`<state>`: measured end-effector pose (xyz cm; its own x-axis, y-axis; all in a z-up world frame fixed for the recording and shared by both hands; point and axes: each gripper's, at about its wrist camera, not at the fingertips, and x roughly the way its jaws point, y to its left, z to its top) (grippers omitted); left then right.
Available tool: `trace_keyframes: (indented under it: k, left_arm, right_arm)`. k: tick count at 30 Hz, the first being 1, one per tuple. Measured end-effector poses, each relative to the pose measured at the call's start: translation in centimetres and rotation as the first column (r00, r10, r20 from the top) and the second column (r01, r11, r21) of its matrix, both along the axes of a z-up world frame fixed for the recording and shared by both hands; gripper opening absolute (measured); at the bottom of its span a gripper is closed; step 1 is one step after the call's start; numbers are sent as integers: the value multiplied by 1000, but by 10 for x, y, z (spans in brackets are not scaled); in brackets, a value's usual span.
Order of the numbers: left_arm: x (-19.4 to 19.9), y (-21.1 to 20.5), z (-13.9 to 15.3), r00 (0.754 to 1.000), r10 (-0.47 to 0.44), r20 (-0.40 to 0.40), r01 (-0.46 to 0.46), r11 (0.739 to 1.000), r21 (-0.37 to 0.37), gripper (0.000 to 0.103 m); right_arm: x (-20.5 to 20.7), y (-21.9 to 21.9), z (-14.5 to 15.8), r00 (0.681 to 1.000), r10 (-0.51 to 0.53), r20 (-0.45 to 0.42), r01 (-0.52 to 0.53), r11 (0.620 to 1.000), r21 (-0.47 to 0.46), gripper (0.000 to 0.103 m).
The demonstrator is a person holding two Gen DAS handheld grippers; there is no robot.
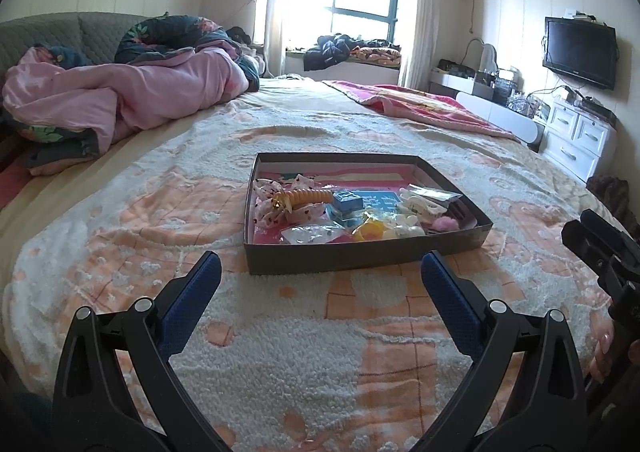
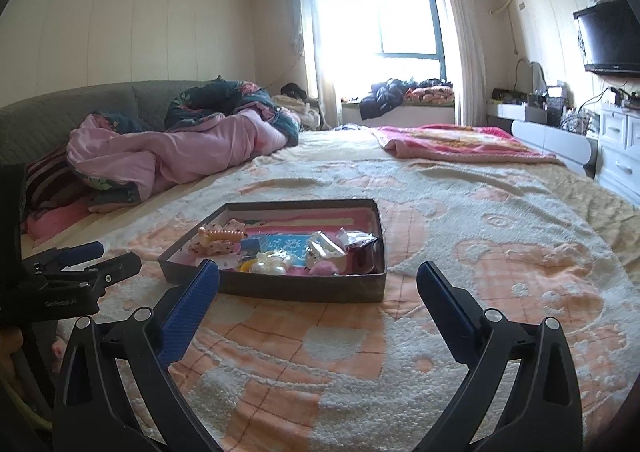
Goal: Organize jewelry
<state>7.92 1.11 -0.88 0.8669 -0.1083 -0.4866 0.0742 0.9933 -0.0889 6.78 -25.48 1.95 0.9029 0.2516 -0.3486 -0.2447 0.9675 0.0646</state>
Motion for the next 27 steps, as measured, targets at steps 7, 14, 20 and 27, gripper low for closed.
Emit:
trace_keyframes:
  k: [7, 14, 20, 27]
  left_arm:
    - [-10, -2, 3, 998, 0, 57, 0, 1000, 6, 92]
    - [-14, -5, 4, 994, -4, 108, 3, 1000, 9, 92]
    - [-9, -9, 0, 994, -6, 107, 4, 1000, 20, 92]
    - [-5, -12, -3, 995, -17, 97, 15, 1000, 18, 92]
  right_arm:
    - [-17, -2, -1, 997, -24, 79, 24, 1000, 1, 96]
    - [-18, -5, -1, 991, -49, 122, 48, 999, 17, 96]
    - [-10, -4, -8, 993, -49, 103, 48, 999, 13, 96]
    - [-5, -2, -12, 994, -55, 91, 54, 998, 8, 96]
